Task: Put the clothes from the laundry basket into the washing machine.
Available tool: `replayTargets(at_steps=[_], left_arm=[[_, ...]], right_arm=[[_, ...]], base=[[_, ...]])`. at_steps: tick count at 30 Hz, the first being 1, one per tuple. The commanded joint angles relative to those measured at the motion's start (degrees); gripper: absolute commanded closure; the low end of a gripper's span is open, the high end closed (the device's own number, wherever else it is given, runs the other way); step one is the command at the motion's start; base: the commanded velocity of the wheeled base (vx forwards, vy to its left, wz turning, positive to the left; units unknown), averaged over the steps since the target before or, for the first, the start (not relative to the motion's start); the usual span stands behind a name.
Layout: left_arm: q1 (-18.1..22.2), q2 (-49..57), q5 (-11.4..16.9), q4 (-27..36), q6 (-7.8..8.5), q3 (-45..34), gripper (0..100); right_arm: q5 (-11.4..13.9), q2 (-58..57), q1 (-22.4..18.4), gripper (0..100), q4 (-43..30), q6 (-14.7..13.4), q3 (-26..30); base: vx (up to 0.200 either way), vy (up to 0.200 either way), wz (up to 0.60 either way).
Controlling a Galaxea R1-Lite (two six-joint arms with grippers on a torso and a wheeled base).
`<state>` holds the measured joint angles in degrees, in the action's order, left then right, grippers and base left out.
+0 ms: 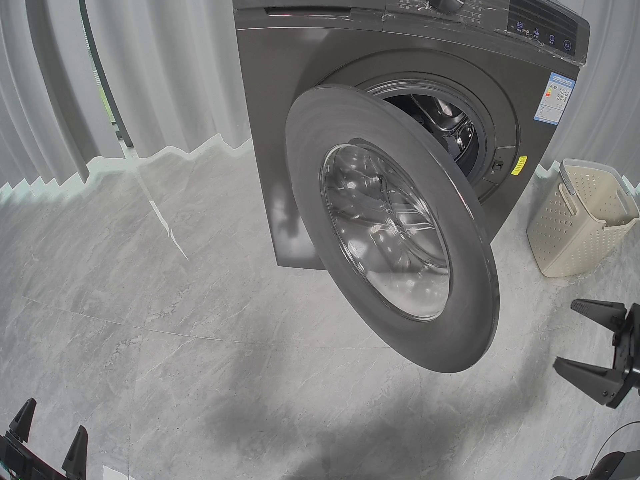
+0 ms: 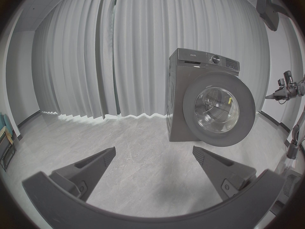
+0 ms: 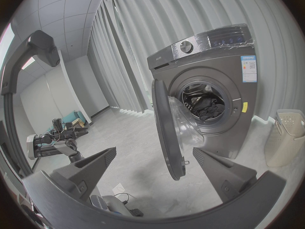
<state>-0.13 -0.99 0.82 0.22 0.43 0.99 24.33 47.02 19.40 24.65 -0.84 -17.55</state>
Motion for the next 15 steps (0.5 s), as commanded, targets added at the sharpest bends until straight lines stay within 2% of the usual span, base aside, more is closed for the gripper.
replayTargets(at_steps=[1,8,11,14,15], left_arm=[[-0.04,0.99,0.15,0.13,0.01,-0.90,0],[-0.04,0.99,0.24,0.13,0.10,-0.90,0],[-0.04,0.99,0.24,0.13,0.10,-0.90,0],[-0.04,0.99,0.24,0.13,0.10,-0.90,0],[-0.04,0.99,0.24,0.13,0.10,-0.90,0]], right_arm=[[-0.95,13.27,3.28,0,4.62,-0.04,-3.80],[-3.24,20.31,5.39,0,6.90,-0.13,-7.32],[-4.82,21.80,5.83,0,7.43,-0.04,-8.37],[-7.90,23.38,5.21,0,7.52,-0.13,-9.78],[-7.90,23.38,5.21,0,7.52,-0.13,-9.78]], base=[[0.000,0.000,0.00],[0.000,0.000,0.00],[0.000,0.000,0.00],[0.000,0.000,0.00],[0.000,0.000,0.00]])
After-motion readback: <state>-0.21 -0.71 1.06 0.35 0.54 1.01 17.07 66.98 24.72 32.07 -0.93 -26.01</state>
